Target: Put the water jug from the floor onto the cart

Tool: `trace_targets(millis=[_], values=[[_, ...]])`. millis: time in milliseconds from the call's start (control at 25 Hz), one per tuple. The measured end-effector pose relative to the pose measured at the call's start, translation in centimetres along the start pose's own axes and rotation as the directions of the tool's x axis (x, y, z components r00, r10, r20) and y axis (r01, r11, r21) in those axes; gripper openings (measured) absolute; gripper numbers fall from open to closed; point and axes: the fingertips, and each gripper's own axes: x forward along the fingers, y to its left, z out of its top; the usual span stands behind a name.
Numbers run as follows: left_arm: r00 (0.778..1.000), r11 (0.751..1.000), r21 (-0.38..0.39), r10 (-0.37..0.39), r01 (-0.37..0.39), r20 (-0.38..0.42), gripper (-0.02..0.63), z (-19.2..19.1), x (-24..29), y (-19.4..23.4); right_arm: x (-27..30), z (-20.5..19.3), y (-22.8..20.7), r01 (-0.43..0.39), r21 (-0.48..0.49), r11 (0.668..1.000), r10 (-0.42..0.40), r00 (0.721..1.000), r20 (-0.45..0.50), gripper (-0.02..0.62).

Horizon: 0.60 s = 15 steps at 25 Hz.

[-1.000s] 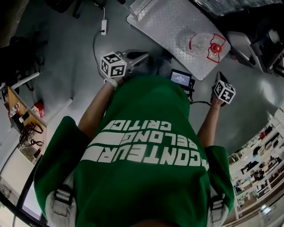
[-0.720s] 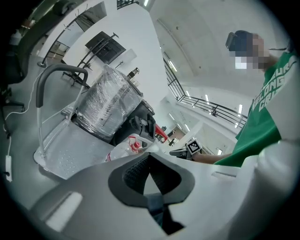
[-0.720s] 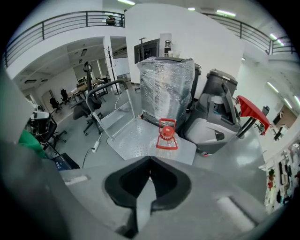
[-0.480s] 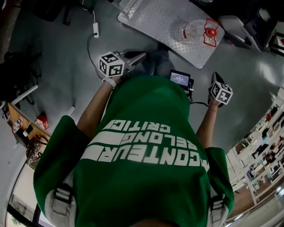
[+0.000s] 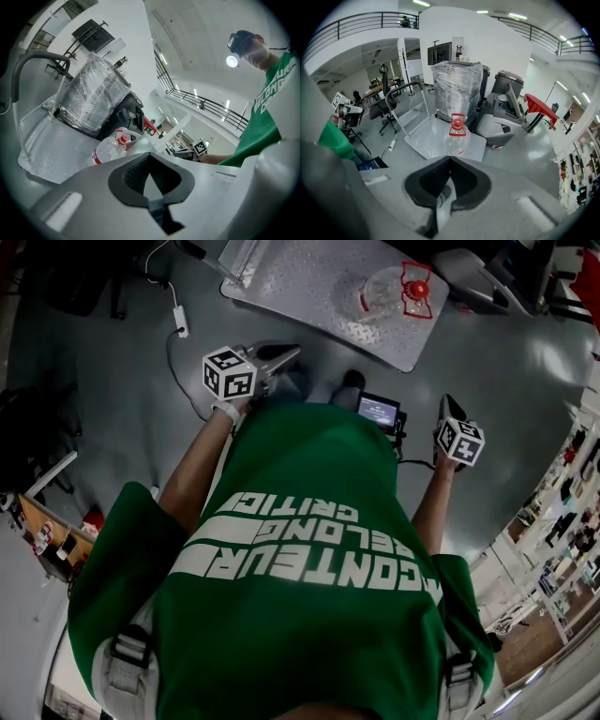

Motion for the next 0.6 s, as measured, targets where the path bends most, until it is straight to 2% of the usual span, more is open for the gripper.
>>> trace_targets(millis=[280,600], values=[[0.999,0.999,0.031,-0.016,0.018,-0.051,0.009,0.1,3.2,-1.0,-1.2,-0.2,-1.8,0.006,-0.029,1.000,-0.005,0.999,0.036,-0.006],[0.993,0.998,0.050,-0.034,0.039,-0.112,0.009,-1.3,8.4,-4.7,-3.0,-2.6,-5.5,-0.018,0.001,1.000,0.018,0.997,0.081,-0.006]])
